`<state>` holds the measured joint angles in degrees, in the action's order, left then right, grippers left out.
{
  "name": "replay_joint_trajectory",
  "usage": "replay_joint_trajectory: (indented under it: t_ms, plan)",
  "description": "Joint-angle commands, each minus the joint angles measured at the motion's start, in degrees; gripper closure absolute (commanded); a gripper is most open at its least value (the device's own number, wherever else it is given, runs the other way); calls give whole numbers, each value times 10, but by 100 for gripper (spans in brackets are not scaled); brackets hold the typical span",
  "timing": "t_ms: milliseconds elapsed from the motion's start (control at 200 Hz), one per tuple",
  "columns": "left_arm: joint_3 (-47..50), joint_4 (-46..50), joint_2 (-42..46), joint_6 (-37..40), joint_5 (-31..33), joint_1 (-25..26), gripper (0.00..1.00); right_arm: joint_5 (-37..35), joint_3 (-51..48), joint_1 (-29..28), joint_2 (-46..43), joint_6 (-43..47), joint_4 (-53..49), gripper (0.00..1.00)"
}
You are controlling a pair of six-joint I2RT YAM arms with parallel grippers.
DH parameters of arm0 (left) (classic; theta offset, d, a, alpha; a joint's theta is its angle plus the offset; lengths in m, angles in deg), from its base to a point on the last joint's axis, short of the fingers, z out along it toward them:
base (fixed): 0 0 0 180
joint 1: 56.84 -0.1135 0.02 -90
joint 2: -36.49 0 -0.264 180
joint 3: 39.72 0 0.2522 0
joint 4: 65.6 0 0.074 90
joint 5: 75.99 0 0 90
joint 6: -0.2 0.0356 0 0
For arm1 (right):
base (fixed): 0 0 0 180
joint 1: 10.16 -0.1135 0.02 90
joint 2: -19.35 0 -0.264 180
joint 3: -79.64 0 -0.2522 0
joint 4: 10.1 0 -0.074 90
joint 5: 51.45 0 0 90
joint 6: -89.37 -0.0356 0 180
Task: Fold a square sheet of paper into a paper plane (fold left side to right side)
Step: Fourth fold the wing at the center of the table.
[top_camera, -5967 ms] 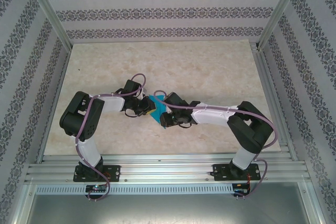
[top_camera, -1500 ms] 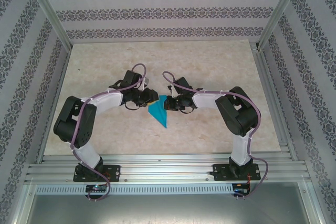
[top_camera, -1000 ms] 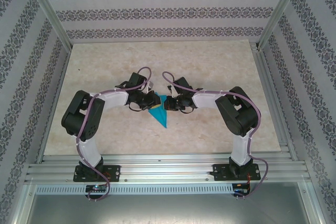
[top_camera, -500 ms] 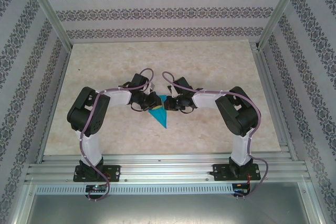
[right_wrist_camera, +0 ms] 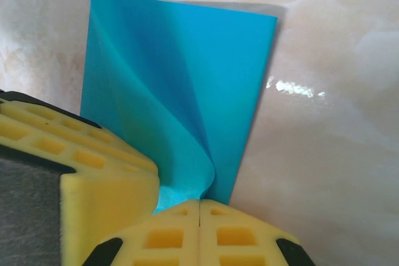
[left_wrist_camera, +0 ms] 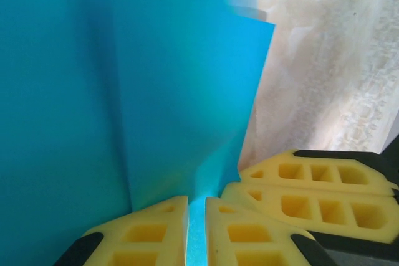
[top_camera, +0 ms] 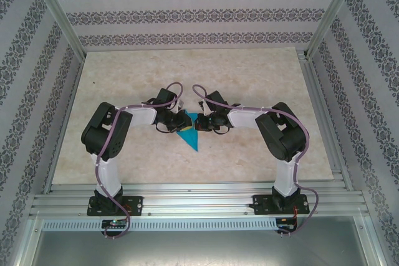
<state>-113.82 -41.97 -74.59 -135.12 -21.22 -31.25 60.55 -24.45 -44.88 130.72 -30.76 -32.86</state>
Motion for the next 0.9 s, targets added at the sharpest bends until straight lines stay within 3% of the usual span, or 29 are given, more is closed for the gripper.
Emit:
replay_joint_trajectory:
  t_ms: [0,305,560,774,894]
  plan:
    - [15,-21,-20,3,15,6,84,-24,1,5,7,-4,-18,100]
    - [37,-43,-31,-7,20,7,84,-40,-6,5,-98,-2,-48,80]
    - [35,-42,-31,-3,20,7,84,7,-94,-51,-151,-60,22,81]
    - [35,-38,-30,0,21,7,84,13,-93,-96,-148,-67,24,82]
    - [35,-39,-30,-2,21,6,84,3,-94,-94,-131,-65,20,82]
